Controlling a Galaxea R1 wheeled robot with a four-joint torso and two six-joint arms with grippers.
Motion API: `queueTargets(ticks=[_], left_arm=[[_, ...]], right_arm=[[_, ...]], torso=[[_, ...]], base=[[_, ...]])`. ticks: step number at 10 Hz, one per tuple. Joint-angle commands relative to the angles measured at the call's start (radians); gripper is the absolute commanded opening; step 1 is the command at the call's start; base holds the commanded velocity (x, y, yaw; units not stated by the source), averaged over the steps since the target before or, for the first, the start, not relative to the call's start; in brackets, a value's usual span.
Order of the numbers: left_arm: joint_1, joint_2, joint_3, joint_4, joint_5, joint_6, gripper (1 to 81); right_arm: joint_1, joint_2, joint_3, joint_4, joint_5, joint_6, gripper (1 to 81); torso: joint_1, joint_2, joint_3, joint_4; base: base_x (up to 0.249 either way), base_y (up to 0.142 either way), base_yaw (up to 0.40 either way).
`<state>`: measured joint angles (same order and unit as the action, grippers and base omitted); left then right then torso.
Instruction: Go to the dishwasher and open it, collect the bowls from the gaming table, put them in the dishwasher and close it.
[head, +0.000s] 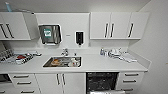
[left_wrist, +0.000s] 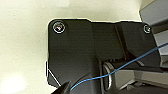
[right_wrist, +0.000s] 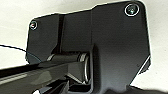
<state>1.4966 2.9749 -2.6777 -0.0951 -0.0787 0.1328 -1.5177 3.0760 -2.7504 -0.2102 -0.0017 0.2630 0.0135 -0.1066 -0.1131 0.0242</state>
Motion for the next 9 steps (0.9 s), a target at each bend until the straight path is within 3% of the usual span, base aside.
queueTargets(ticks=[1,9], left_arm=[[-0.049,-0.013,0.004,-0.003,0.051,0.008,81.1],[-0.049,-0.014,0.004,0.003,0.053,0.008,81.1]], right_arm=[[0.052,0.005,0.008,0.012,-0.052,-0.001,81.1],[0.063,0.006,0.008,0.012,-0.04,0.001,81.1]], torso=[[0.0,0.0,0.0,0.0],[0.0,0.0,0.0,0.0]], base=[[0.0,0.0,0.175],[0.0,0.0,0.253]])
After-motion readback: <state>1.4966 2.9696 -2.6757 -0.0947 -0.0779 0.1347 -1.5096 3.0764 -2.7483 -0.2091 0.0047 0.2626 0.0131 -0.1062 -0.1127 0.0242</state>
